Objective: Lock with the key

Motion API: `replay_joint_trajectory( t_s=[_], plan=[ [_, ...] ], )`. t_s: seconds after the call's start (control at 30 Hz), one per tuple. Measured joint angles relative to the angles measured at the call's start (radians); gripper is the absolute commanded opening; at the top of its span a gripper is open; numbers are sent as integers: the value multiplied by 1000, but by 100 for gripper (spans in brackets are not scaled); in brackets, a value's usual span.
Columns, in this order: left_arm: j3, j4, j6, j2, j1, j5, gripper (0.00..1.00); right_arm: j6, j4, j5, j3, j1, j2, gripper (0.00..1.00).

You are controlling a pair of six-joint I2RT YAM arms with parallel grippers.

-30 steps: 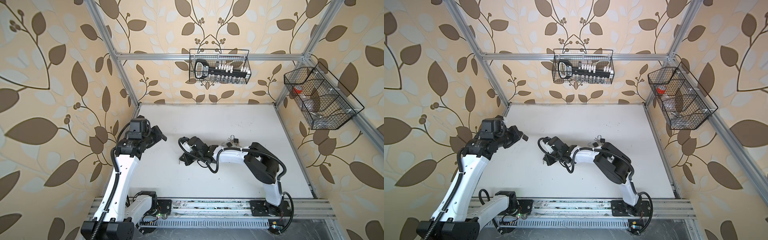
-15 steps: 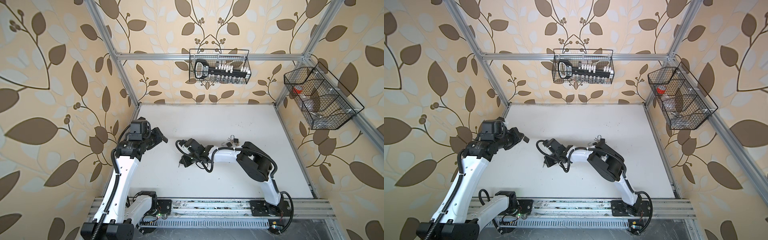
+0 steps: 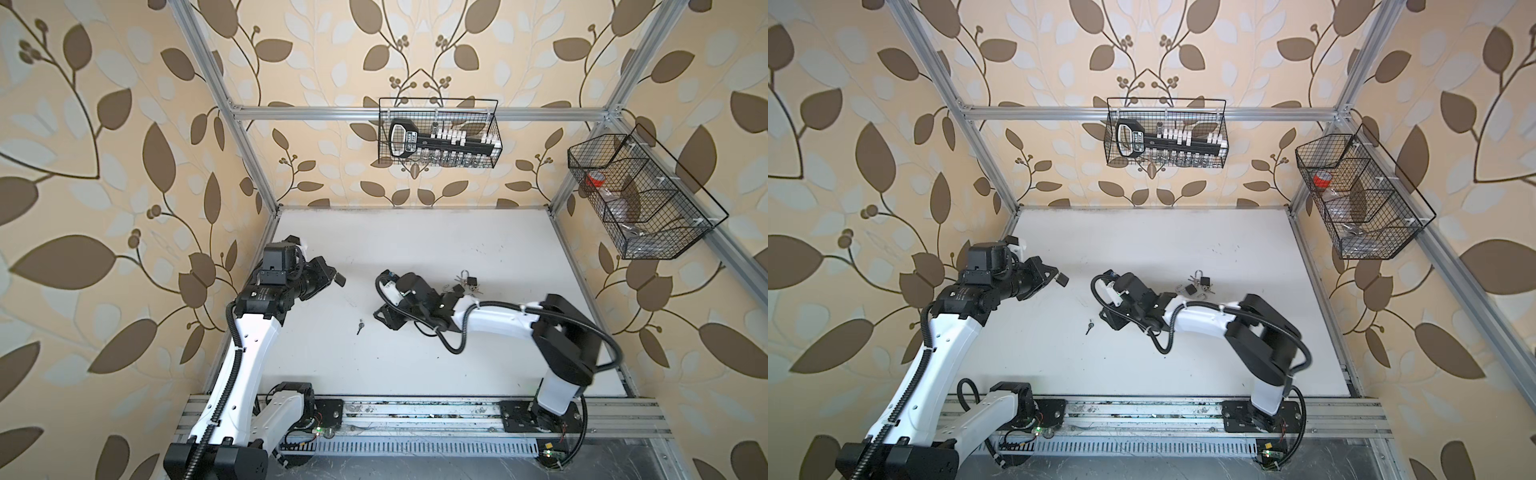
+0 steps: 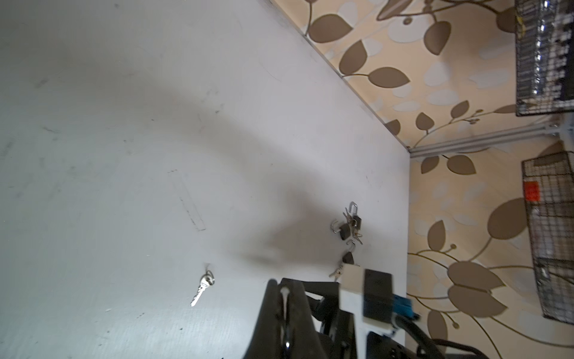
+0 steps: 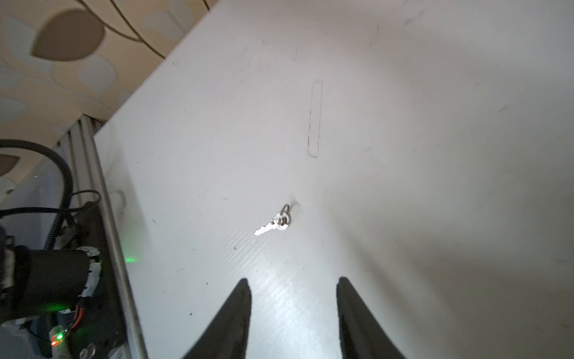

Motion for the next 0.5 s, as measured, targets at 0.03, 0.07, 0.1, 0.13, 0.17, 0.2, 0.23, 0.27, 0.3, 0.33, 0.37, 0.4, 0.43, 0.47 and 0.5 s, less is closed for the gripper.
replay_joint_trajectory(
  t_s=[0.03, 0.07, 0.1, 0.13, 0.17, 0.2, 0.23, 0.27, 0.3, 0.33, 0.37, 0.4, 0.43, 0.47, 0.5],
  plan=[
    [-15, 34, -7, 0, -1, 34, 0, -25, 27, 20, -43, 0, -71, 67],
    [-27, 64, -14, 0, -8, 60, 0, -53, 60, 41, -90, 0, -147, 71],
    [-35, 91, -21, 0, -18, 76, 0, -77, 82, 57, -124, 0, -199, 75],
    [-39, 116, -26, 0, -38, 88, 0, -104, 110, 77, -165, 0, -259, 77],
    [-39, 140, -28, 0, -66, 93, 0, -130, 132, 95, -199, 0, -308, 77],
    [-40, 166, -30, 0, -101, 96, 0, -156, 153, 109, -228, -1, -349, 78],
    [-40, 195, -30, 0, -149, 99, 0, -184, 169, 123, -253, -2, -385, 78],
    [-40, 223, -30, 0, -199, 102, 0, -211, 178, 134, -270, -3, -412, 78],
    [-40, 244, -29, 0, -244, 103, 0, -237, 183, 142, -280, -5, -431, 78],
    [-40, 266, -28, 0, -291, 103, 0, -267, 185, 148, -289, -5, -454, 79],
    [-41, 288, -26, 0, -332, 103, 0, -294, 185, 153, -294, -5, -474, 78],
    [-42, 305, -26, 0, -362, 103, 0, -317, 185, 156, -296, -6, -491, 78],
    [-47, 327, -25, 0, -391, 101, 0, -340, 187, 160, -296, -6, -513, 77],
    [-53, 348, -24, -1, -415, 96, 0, -359, 189, 163, -296, -6, -533, 76],
    [-58, 361, -24, -2, -430, 90, 0, -372, 195, 167, -296, -6, -548, 76]
  ],
)
